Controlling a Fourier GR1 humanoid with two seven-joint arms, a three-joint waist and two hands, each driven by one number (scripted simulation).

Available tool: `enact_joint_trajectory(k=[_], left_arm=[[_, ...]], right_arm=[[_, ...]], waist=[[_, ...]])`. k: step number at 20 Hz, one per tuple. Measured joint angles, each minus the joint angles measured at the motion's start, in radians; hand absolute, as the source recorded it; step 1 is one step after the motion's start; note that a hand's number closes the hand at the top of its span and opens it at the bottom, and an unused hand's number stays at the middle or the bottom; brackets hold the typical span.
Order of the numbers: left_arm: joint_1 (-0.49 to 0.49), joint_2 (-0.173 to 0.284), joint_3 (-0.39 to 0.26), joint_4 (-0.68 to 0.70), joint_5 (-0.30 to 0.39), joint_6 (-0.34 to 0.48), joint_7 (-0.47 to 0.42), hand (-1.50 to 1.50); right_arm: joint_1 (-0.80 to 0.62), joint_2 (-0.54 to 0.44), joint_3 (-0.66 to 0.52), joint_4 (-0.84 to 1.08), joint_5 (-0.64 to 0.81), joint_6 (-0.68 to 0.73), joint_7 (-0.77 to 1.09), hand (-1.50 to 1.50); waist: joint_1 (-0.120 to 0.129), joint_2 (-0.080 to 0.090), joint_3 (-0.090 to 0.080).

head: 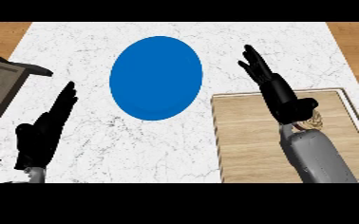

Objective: Pick the cupcake from the tray and place it in the plate

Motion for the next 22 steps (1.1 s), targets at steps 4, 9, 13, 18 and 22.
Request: enact_joint_trajectory(k=[4, 9, 13, 18, 22], left_arm=[[-0.057, 0.001, 0.028, -0.026, 0.011, -0.019, -0.021, 0.00], [-0.153, 0.004, 0.049, -0.052, 0.029, -0.036, -0.052, 0.00], [-0.207, -0.003, 0.054, -0.054, 0.050, -0.050, -0.050, 0.00], [-0.252, -0.003, 0.077, -0.006, 0.066, -0.073, -0.061, 0.00], [-0.259, -0.003, 0.096, 0.002, 0.074, -0.096, -0.058, 0.00]], right_arm=[[-0.095, 0.016, -0.062, 0.109, 0.035, -0.060, 0.003, 1.50], [-0.134, -0.120, -0.061, 0.272, 0.241, -0.197, 0.107, 1.50], [-0.130, -0.057, -0.076, 0.371, 0.366, -0.461, 0.208, -1.50], [-0.109, 0.087, -0.137, 0.384, 0.399, -0.747, 0.113, -1.50], [-0.109, 0.101, -0.149, 0.340, 0.453, -0.846, 0.104, -1.50]], waist=[[-0.004, -0.008, 0.005], [-0.016, -0.001, -0.010], [-0.015, -0.004, 0.000], [-0.020, -0.010, 0.006], [-0.021, -0.016, 0.007]])
